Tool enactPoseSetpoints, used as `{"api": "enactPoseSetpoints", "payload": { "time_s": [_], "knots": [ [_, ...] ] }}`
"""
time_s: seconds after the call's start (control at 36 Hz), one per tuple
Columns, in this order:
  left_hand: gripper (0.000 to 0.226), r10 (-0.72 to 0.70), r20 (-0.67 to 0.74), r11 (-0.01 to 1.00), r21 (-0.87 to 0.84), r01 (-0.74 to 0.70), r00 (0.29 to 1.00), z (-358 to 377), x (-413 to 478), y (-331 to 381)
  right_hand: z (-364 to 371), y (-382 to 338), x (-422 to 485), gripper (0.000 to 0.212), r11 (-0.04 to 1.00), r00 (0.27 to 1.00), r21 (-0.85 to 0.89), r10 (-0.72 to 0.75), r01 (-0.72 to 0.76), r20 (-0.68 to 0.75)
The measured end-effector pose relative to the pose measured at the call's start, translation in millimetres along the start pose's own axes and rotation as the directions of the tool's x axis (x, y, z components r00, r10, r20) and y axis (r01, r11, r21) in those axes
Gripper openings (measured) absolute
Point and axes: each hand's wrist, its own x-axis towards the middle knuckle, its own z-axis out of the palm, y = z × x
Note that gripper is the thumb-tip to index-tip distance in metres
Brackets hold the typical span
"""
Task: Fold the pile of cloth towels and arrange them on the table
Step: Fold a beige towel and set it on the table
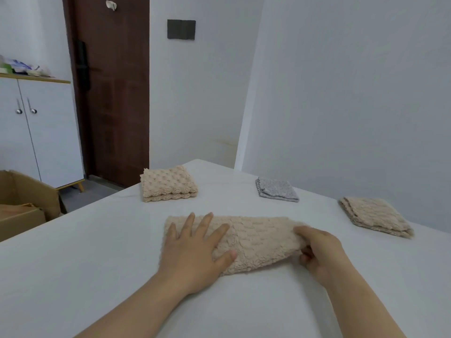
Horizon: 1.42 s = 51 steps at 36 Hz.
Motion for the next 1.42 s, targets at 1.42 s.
{"api": "enactPoseSetpoints", "payload": {
  "time_s": [1.42],
  "knots": [
    [0.019, -0.279, 0.026, 0.481, -0.861, 0.163, 0.96, -28, 2, -74, 108, 26, -58, 0.016, 0.328, 0.698, -0.625, -0.455, 0.708, 0.552]
  ]
}}
